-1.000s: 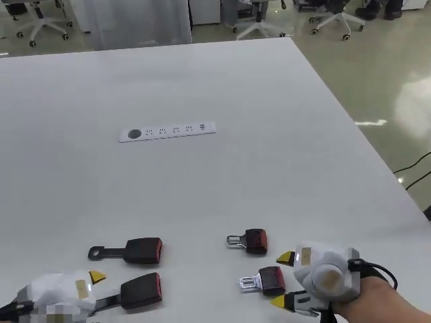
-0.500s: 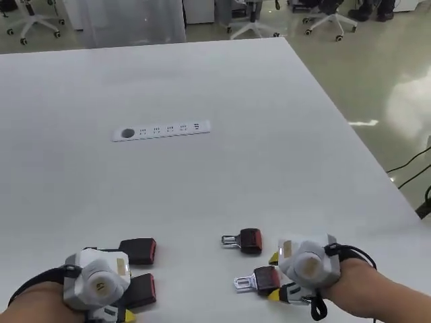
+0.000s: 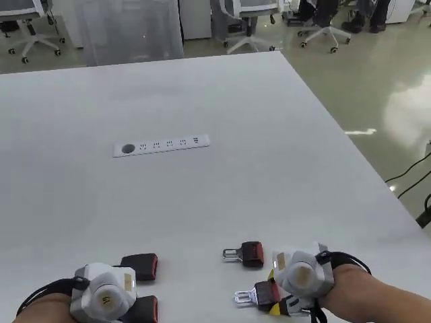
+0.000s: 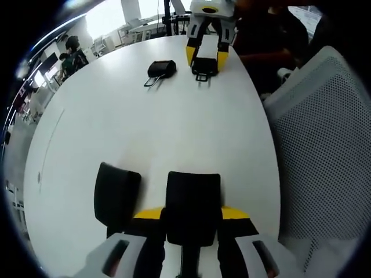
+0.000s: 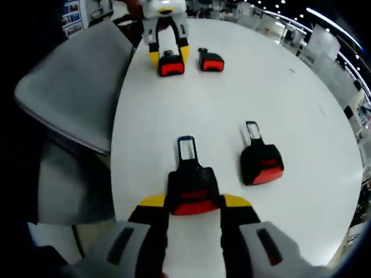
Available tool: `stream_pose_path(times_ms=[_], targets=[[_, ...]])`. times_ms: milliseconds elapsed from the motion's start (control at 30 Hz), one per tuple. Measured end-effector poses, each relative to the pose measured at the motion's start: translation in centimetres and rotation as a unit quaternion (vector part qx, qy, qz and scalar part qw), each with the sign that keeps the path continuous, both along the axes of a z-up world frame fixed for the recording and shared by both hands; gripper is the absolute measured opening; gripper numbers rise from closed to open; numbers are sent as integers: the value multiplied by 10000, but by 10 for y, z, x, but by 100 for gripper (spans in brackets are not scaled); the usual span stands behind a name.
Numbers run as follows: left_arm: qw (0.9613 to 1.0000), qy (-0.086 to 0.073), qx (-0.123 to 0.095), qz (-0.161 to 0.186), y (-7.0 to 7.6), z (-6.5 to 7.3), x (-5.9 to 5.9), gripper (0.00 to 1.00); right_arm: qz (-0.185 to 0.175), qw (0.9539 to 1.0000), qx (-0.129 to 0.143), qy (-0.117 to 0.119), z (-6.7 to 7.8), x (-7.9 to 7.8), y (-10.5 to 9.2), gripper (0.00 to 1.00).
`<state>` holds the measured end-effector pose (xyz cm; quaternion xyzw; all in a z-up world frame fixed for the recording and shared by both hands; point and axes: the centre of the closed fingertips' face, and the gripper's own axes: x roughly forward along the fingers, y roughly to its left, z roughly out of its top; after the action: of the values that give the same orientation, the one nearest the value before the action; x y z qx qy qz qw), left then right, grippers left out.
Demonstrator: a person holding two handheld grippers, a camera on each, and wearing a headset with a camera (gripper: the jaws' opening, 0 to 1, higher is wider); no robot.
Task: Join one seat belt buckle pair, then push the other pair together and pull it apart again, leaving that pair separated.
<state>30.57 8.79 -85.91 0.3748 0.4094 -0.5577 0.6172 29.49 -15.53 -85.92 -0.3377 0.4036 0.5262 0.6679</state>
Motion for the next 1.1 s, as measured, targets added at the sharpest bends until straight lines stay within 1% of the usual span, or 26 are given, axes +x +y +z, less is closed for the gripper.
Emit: stream_pose_path(times_ms=[33,100,167,367,533,633,767,833,967,1100], targets=[[10000,36,45,-14,0,0,0,35,5,10000,4,12,0,-1,0,34],[9998,59,155,-57,-1,0,0,35,15,10000,6,26,0,-1,0,34],[9995,52,262,-150,-1,0,-1,35,24,10000,-7,33,0,-1,0,34],[9991,55,375,-174,-1,0,-2,35,81,9998,-162,-18,1,-2,2,34],[9987,62,447,-228,-2,1,-2,35,24,9999,-152,-56,2,-2,7,35],[9981,72,544,-270,-2,1,-2,35,-19,9999,-114,-61,2,-2,12,35],[9972,77,644,-382,-2,0,-2,35,-48,10000,-15,-73,1,-3,24,35],[9971,96,658,-371,-2,0,-1,35,-73,9999,27,-80,1,-2,32,34],[9971,84,632,-406,-2,0,-2,35,-29,9999,115,-88,1,-2,50,34],[9973,80,585,-428,-1,0,-1,35,54,9998,170,-94,1,-2,64,34]])
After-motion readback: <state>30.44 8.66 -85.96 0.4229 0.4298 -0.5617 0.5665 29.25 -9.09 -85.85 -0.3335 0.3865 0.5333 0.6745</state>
